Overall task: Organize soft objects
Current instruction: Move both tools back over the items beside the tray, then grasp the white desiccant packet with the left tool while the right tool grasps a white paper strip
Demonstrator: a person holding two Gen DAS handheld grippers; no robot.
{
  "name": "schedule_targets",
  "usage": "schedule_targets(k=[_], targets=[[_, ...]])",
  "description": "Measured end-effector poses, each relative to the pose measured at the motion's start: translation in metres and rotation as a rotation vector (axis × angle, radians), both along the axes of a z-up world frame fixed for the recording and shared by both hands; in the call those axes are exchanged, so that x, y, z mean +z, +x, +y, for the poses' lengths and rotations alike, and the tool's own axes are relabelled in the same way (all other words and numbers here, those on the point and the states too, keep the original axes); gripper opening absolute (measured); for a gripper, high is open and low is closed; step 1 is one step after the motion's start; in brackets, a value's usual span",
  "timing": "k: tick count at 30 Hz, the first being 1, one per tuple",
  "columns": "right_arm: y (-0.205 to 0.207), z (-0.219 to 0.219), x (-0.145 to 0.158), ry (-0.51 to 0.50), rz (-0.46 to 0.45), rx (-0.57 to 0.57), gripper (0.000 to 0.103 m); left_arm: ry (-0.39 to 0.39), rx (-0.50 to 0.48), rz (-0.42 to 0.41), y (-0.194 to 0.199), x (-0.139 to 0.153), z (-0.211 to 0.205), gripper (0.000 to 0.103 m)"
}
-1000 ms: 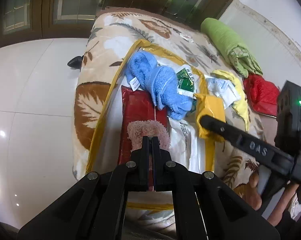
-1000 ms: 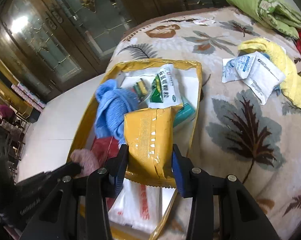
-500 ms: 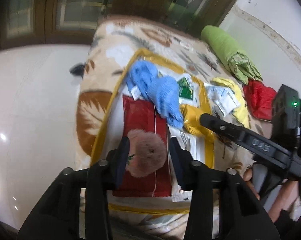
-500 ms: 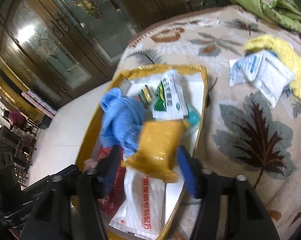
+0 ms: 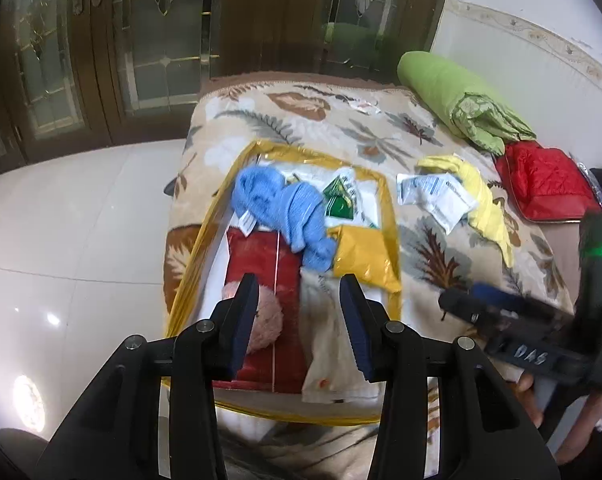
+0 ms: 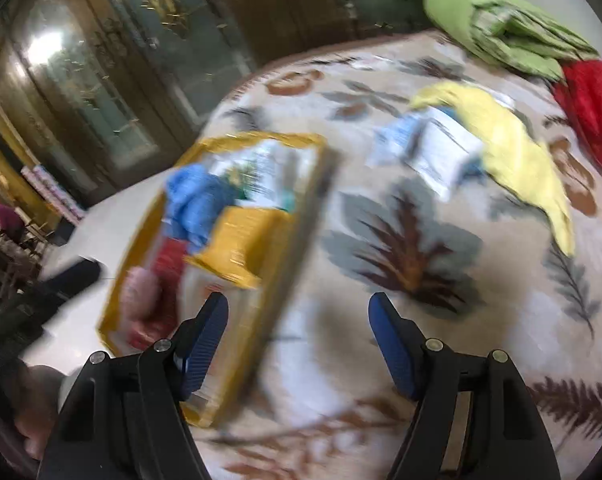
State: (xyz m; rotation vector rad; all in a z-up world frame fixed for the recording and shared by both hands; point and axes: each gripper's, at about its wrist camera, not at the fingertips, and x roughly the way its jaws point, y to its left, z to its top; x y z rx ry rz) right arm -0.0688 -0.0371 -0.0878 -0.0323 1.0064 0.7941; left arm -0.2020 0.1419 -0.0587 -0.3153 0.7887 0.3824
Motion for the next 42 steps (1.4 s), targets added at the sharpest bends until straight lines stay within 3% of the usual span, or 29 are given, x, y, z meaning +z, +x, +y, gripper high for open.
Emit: schedule_targets(k=[7, 12, 18, 21, 27, 33, 37, 41, 42], targets=[[0.001, -0.027, -0.003, 0.006, 0.031, -0.027, 0.073, -0.023, 0.012, 0.003, 0.002, 0.003, -0.014, 0.042], [0.018, -0.049, -0.002, 0.059, 0.091, -0.074, 0.073, -0.099, -0.036, -0.03, 0.007, 0.005, -0.027, 0.042], [0.04, -0.069, 0.005, 0.082, 0.08, -0.101, 0.073, -0.198, -0.086, -0.041, 0.035, 0.003, -0.038, 0.042], [0.057, -0.076, 0.004, 0.111, 0.099, -0.11, 0.073, -0.213, -0.111, -0.034, 0.054, 0.002, -0.044, 0.042], [0.09, -0.071, 0.008, 0.109, 0.057, -0.108, 0.072, -0.204, -0.154, -0.015, 0.095, -0.003, -0.053, 0.042], [0.142, -0.043, 0.01, 0.056, -0.012, -0.122, 0.064, -0.215, -0.171, 0.003, 0.129, -0.012, -0.048, 0.042], [0.171, -0.022, -0.008, 0.021, 0.0, -0.115, 0.048, -0.213, -0.185, 0.026, 0.15, -0.017, -0.045, 0.042], [0.171, -0.013, -0.027, -0.013, 0.03, -0.103, 0.014, -0.203, -0.198, 0.05, 0.172, -0.023, -0.041, 0.042], [0.168, -0.016, -0.028, -0.011, 0.037, -0.113, 0.012, -0.198, -0.202, 0.054, 0.177, -0.024, -0.041, 0.042]])
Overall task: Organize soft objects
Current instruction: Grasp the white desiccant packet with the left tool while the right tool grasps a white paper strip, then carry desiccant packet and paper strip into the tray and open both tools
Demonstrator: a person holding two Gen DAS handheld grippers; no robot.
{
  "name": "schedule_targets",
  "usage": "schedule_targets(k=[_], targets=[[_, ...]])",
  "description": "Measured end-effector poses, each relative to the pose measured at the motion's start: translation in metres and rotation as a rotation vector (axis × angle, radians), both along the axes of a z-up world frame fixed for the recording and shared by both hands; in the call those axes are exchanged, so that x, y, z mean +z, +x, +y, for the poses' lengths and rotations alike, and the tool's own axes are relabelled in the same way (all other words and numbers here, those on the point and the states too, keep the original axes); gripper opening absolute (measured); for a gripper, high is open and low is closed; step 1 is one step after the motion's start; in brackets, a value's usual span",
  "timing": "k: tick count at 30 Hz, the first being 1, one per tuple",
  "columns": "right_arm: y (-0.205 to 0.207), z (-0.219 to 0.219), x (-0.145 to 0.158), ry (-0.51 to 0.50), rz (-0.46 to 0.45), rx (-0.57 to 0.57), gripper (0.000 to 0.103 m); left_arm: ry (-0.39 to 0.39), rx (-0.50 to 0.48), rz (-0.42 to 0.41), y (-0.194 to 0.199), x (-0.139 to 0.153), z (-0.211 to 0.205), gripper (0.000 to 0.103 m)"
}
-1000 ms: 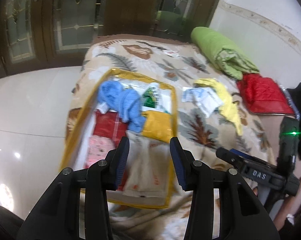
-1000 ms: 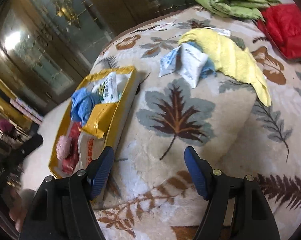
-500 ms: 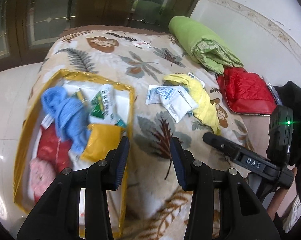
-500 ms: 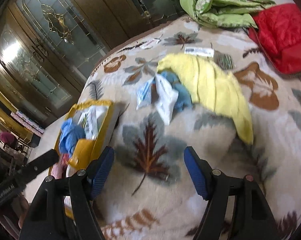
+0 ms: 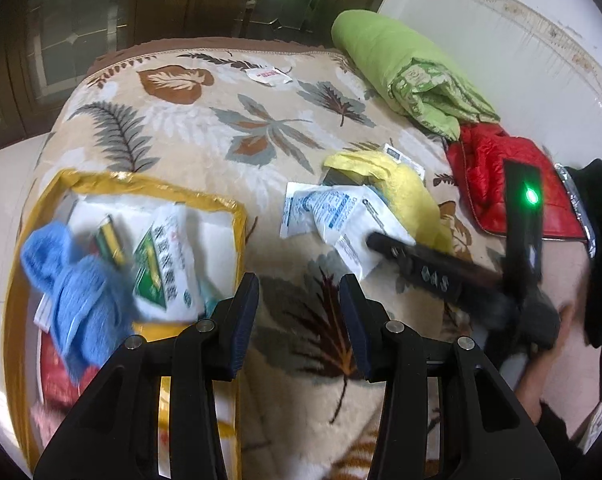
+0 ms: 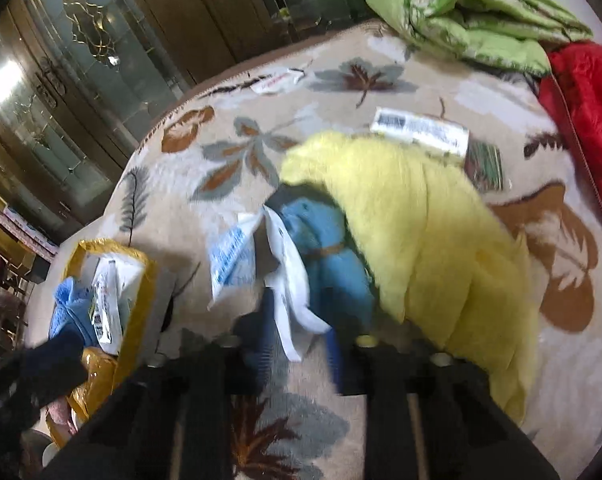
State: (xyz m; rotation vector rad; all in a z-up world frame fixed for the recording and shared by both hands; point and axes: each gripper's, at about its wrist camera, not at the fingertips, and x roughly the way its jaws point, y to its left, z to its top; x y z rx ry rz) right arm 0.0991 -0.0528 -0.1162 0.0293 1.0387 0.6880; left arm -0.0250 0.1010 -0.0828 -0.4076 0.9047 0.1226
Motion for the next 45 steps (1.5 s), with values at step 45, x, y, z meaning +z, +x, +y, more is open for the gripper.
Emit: schedule_targets(k=[45], targets=[[-0.121, 0.002, 0.071, 0.256, 0.038, 0.157, 0.008, 0.015, 0.076, -0.127, -0.137, 0.051, 0.044, 0.014]])
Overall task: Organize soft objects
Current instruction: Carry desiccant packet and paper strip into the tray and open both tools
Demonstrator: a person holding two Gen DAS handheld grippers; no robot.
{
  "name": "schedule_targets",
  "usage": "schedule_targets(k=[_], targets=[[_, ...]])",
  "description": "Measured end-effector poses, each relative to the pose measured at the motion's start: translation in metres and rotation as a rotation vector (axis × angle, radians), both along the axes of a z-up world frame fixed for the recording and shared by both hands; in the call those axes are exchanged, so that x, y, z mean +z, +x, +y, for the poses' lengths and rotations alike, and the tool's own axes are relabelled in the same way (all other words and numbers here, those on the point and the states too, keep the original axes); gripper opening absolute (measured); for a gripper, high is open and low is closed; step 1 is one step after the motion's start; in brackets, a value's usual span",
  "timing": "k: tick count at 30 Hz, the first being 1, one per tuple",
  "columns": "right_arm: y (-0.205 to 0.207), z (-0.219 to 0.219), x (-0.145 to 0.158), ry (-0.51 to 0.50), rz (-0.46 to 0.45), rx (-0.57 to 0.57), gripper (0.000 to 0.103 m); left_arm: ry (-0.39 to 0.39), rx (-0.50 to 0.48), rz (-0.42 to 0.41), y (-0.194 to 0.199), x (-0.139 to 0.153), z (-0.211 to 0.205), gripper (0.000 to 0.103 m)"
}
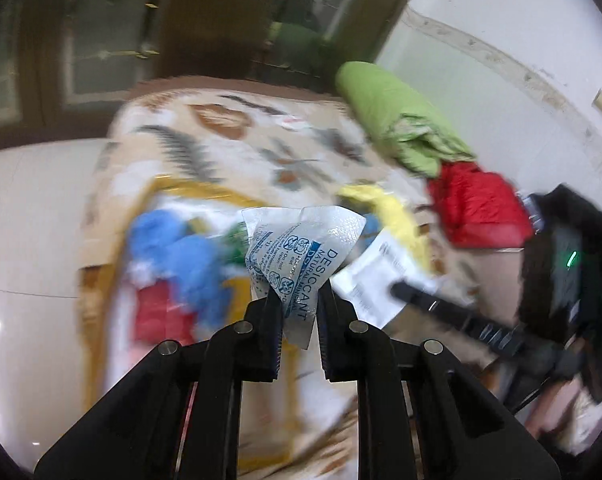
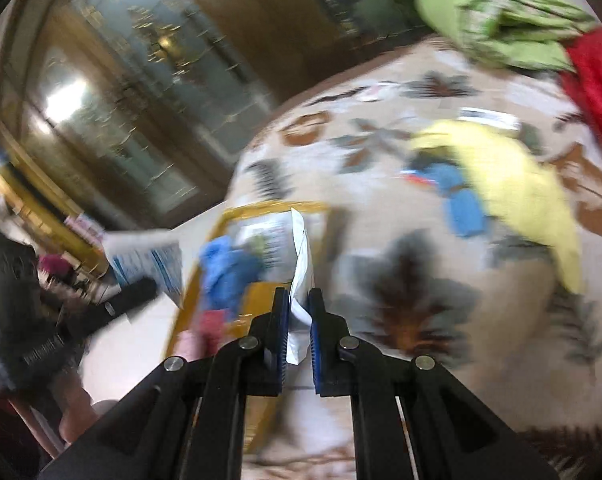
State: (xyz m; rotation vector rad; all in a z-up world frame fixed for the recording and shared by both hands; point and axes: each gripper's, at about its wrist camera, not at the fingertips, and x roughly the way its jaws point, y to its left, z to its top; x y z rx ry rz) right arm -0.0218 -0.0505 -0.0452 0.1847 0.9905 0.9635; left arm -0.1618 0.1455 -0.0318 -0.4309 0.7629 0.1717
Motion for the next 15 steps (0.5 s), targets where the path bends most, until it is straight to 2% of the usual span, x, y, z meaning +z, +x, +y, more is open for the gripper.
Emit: schedule_targets(k=[1, 3, 8, 12, 15], targets=[[-0.006, 0.009, 0.002, 0.0, -0.011, 0.018, 0.008, 0.014, 0.022, 0.025, -0.009, -0.007, 0.006, 0.014], [-0.014, 0.031, 0.006, 0.006, -0.017, 0.057, 0.008, -0.011, 0.058, 0.052, -0.018, -0.021, 0.017, 0.014], [-0.015, 0.073, 0.01, -0.031, -0.066, 0.084, 0.008, 0.043, 0.142, 0.118, -0.019, -0.047, 0.03, 0.014], [0.005, 0.101, 0.004, -0.097, -0.071, 0.073, 0.008, 0.053, 0.212, 0.148, -0.025, -0.055, 0.035, 0.014], [0.014, 0.123, 0.001, -0.129, -0.059, 0.106, 0.008, 0.024, 0.244, 0.14, -0.036, -0.052, 0.04, 0.014]])
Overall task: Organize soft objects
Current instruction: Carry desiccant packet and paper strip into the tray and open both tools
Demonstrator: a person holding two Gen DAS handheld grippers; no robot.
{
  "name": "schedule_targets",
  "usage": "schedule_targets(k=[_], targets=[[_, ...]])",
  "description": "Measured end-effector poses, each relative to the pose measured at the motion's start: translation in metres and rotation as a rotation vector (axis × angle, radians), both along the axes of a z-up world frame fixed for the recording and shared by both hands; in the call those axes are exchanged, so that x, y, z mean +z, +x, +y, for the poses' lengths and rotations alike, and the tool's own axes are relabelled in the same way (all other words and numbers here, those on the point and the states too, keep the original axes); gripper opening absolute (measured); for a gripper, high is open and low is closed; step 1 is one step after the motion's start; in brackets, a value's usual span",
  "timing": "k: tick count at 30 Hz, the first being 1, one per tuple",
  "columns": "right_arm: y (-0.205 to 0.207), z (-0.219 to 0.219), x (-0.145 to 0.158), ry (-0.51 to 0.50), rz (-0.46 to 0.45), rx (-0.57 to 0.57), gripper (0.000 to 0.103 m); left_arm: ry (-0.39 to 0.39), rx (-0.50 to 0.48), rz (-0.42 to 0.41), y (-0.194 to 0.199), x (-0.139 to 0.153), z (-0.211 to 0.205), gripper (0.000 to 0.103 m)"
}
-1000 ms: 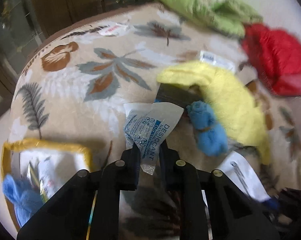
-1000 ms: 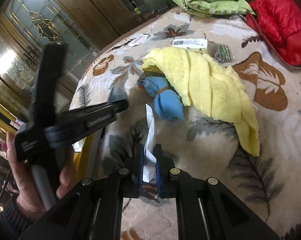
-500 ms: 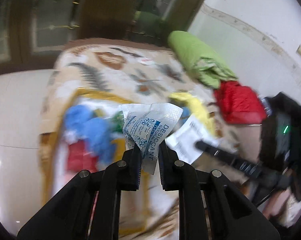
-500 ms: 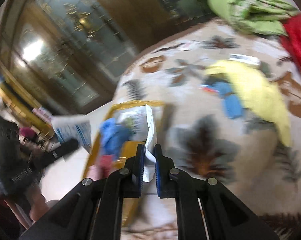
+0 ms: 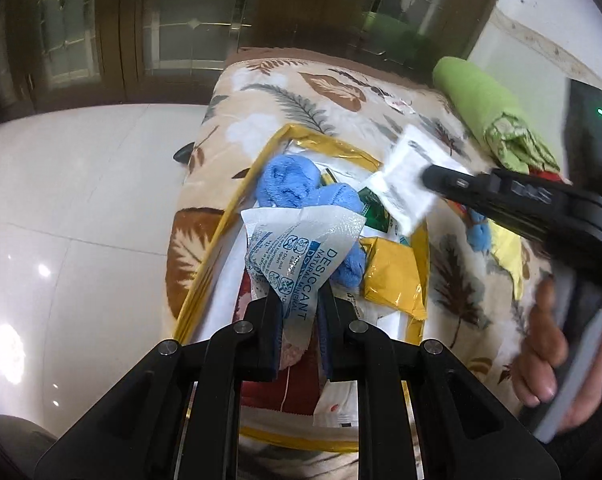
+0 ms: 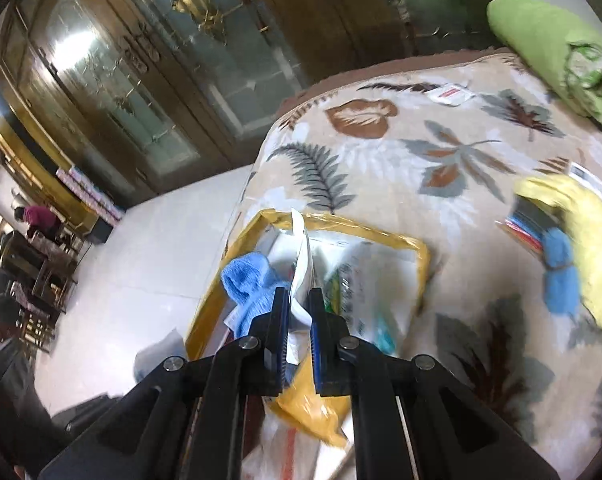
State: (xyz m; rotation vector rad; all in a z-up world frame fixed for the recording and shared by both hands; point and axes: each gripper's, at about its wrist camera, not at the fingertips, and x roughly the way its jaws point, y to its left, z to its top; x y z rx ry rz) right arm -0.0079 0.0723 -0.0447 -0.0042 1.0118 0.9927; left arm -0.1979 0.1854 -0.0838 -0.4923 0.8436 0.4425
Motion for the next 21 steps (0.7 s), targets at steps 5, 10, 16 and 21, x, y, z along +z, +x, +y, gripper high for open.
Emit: schedule_targets(k=[5, 10, 16, 21], targets=[[0.002, 0.03, -0.011, -0.043, 0.022, 0.062, 0.009, -0.022, 0.029, 0.076, 0.003, -0.016, 0.004, 0.015], [0.001, 0.038, -0.018, -0.043, 0.03, 0.081, 0.012, -0.083, 0.013, 0.042, -0.001, -0.015, -0.007, 0.02], [-0.005, 0.03, -0.018, -0.031, 0.046, 0.099, 0.049, -0.096, 0.002, 0.023, -0.001, -0.006, -0.025, 0.043], [-0.006, 0.016, -0.004, 0.004, 0.039, 0.085, 0.062, -0.056, 0.006, 0.031, -0.009, 0.007, -0.036, 0.043]])
